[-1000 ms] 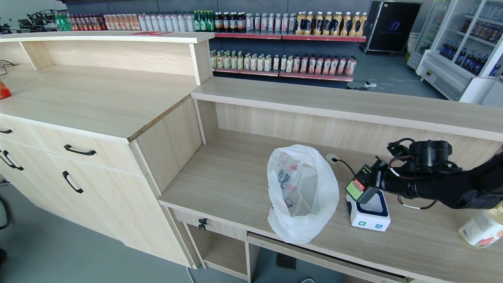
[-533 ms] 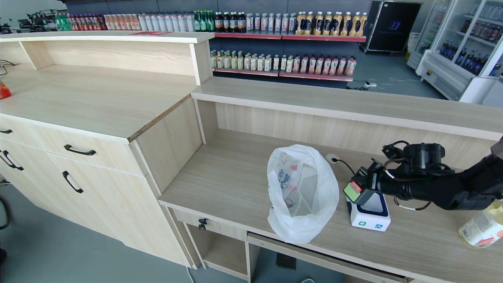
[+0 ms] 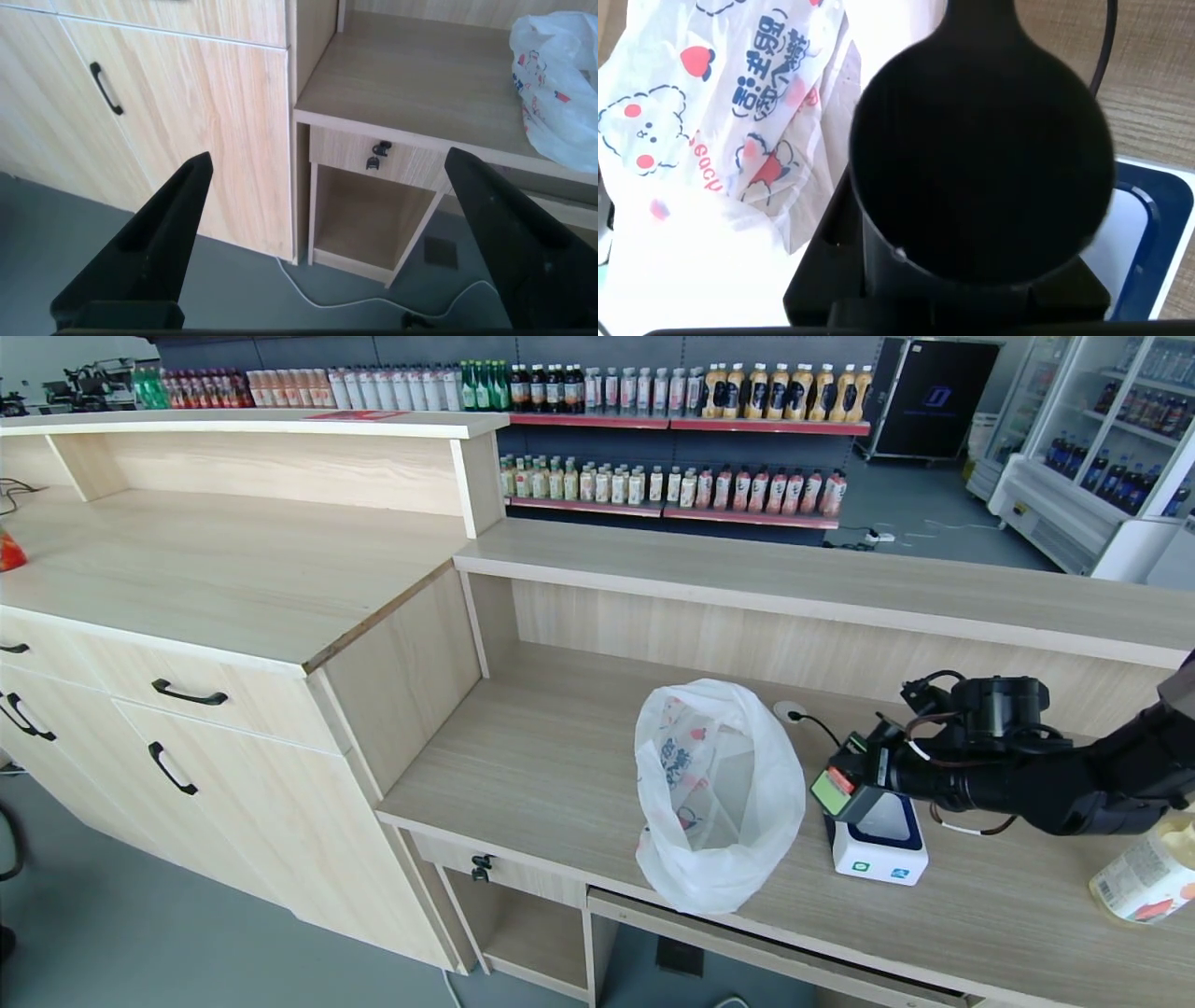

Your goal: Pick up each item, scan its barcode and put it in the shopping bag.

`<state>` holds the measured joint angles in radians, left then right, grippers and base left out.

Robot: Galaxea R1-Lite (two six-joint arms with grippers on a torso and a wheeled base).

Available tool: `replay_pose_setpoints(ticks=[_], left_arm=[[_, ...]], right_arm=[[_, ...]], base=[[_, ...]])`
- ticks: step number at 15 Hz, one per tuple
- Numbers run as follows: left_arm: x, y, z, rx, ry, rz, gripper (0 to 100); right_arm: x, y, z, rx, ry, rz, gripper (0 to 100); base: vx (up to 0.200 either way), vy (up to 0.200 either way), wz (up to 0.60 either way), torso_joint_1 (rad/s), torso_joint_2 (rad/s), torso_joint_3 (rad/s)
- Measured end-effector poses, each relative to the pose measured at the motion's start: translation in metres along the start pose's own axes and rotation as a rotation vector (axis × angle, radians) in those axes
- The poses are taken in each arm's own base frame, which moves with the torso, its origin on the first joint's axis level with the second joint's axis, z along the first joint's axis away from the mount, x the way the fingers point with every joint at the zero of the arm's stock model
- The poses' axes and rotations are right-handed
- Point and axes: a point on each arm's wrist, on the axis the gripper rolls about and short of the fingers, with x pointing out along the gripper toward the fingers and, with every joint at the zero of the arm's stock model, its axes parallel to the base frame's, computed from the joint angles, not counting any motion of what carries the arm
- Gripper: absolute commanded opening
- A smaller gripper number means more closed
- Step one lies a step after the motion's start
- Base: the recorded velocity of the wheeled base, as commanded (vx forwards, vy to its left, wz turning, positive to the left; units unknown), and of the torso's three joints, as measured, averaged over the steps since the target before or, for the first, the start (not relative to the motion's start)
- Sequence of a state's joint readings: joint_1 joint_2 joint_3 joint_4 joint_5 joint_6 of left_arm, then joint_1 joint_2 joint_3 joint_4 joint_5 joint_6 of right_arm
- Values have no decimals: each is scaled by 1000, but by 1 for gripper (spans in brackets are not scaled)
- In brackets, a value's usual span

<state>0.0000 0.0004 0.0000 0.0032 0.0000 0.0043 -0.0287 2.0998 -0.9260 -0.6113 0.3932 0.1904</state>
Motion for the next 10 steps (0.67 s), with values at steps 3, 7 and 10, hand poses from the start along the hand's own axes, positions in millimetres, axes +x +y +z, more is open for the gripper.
replay_pose_setpoints(ticks=[3,7,10], left_arm=[[0,0,0,0,0,0,100],[0,0,0,0,0,0,100],[0,0,0,0,0,0,100]], right_arm=[[-4,2,4,-8,-15,1,0],[-7,3,5,-13,-22,-10,0],[-10,4,8,-20,-35,-18,0]], base=[[0,0,0,0,0,0],[0,0,0,0,0,0],[0,0,0,0,0,0]])
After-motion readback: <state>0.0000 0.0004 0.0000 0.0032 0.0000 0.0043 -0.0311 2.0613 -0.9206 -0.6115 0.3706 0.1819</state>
